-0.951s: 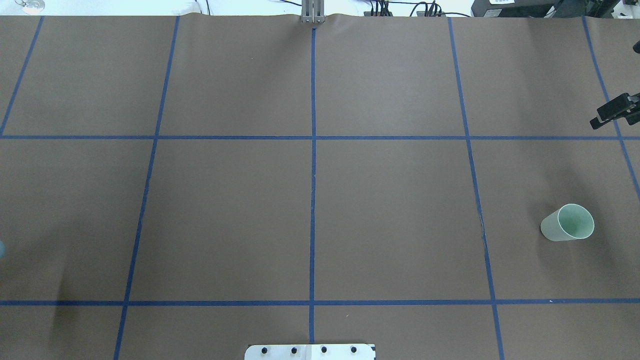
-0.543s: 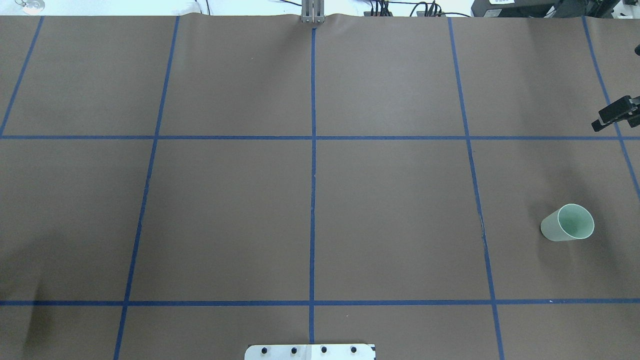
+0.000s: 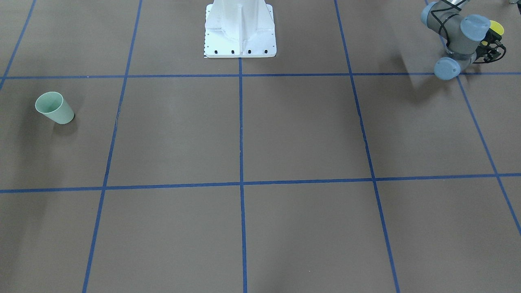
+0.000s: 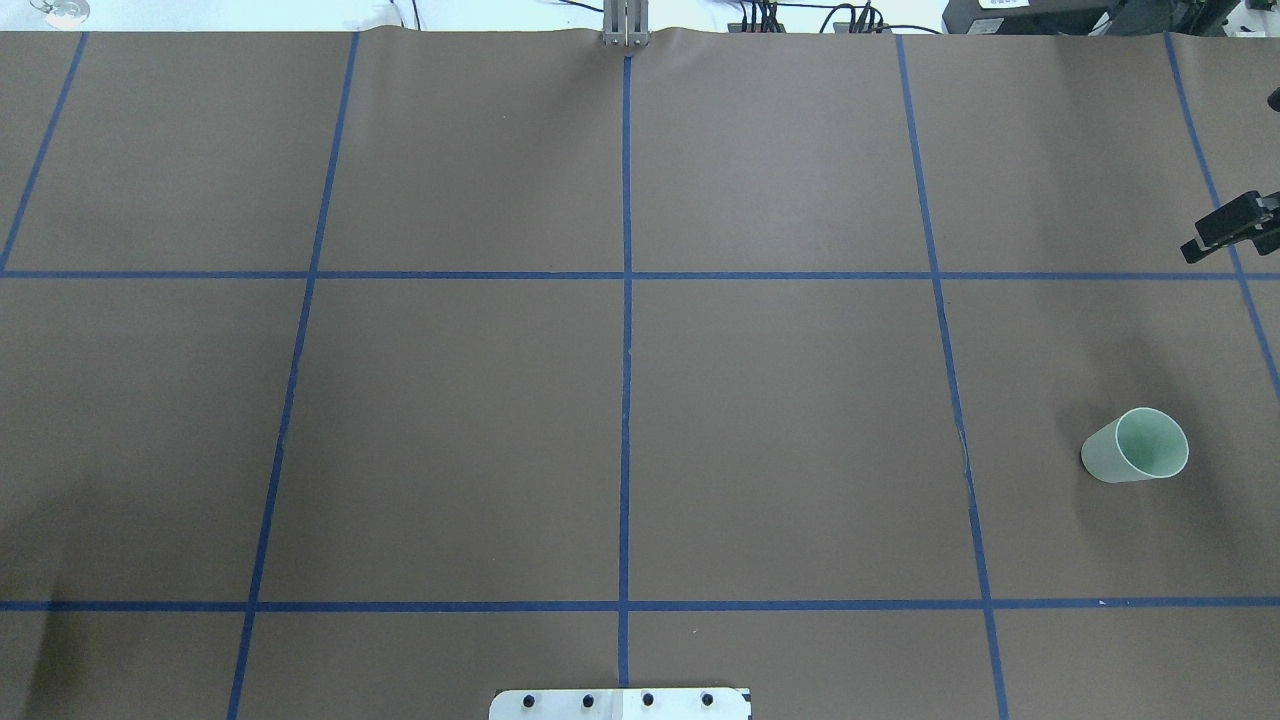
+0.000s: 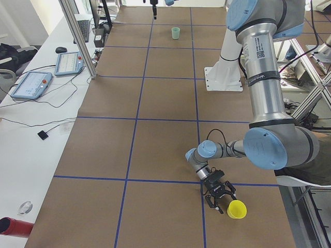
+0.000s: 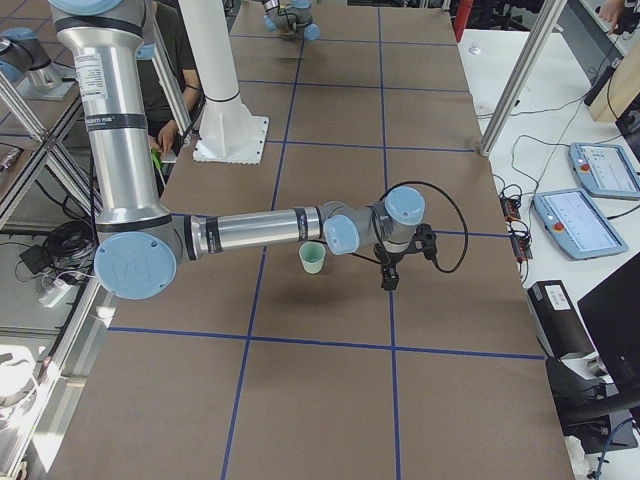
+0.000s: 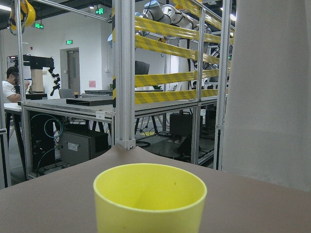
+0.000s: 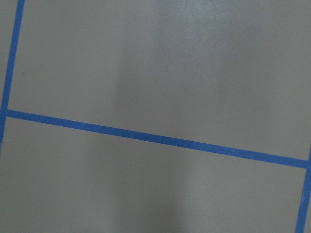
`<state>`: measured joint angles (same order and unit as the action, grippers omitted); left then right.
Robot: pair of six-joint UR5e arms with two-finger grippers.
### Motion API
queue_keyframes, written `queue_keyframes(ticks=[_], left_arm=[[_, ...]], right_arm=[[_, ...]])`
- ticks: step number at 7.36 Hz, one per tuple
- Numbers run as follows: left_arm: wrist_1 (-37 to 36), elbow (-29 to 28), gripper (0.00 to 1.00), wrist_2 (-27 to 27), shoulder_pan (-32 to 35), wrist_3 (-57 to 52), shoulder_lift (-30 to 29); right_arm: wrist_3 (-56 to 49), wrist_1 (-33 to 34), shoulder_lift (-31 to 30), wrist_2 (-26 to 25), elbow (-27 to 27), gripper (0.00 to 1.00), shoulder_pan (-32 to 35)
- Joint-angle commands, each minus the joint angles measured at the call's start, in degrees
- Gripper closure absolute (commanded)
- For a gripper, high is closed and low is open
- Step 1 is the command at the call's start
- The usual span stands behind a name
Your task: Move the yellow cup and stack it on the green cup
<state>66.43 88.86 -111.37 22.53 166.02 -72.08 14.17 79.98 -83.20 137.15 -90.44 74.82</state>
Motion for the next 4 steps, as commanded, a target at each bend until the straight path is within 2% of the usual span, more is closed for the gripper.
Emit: queue_keyframes(ticks=[1,4], left_arm=[[1.51,-0.27,0.01,-4.01,-2.65,0.0,1.06],[3.17,-1.58,0.01,-4.99,-4.16,0.0,2.03]], right_arm=[[0.16,0.0,-0.04,0.92,-0.35,0.0,-0.02],[0.24,0.0,-0.04,1.89,-0.44,0.0,-0.02]])
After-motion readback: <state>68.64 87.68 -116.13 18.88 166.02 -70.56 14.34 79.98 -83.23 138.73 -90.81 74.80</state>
